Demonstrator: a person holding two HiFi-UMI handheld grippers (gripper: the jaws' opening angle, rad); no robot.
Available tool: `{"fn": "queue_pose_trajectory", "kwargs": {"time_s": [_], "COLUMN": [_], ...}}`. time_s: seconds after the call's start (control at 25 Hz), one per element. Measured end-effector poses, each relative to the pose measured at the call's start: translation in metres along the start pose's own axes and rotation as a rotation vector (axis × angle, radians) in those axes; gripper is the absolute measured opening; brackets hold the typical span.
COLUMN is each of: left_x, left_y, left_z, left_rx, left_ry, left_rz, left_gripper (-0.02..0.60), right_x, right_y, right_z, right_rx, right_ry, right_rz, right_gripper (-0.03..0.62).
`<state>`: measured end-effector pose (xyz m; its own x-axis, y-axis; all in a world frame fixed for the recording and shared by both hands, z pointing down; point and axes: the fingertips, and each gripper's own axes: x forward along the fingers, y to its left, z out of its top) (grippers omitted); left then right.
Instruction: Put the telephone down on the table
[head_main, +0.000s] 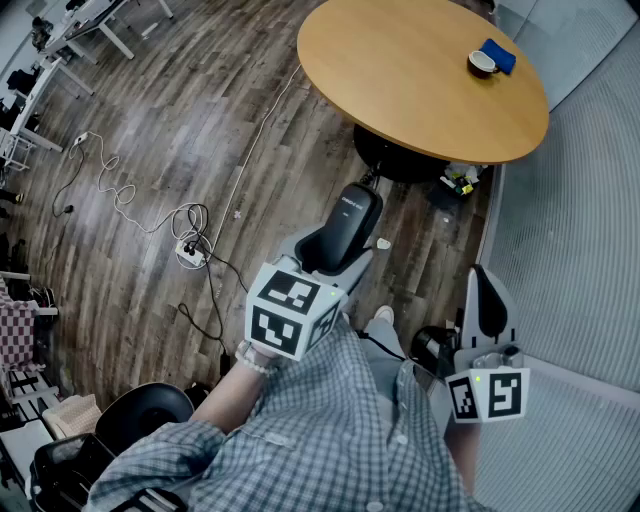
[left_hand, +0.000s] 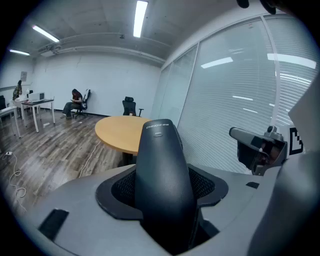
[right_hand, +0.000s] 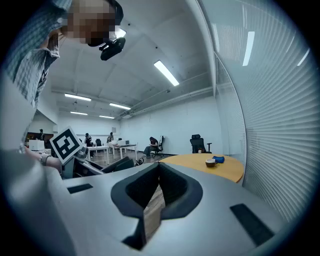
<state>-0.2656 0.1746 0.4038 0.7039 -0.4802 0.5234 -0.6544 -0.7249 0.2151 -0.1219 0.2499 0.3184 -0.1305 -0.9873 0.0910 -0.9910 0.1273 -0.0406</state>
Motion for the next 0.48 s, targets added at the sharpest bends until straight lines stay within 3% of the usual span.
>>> {"fn": "queue_pose_trajectory", "kwargs": {"time_s": [0.48], "left_x": [-0.01], "left_y": [0.008], "left_z": [-0.004], "left_rx": [-0.009], "left_ry": [-0.007], "left_rz": [-0.006], "left_gripper": [0.281], "right_x": [0.002], "right_y": [0.014], "right_z": [0.001], "right_rx": [0.004], "right_ry": [-0.002], "right_rz": [0.007], "right_gripper": [0.01]}}
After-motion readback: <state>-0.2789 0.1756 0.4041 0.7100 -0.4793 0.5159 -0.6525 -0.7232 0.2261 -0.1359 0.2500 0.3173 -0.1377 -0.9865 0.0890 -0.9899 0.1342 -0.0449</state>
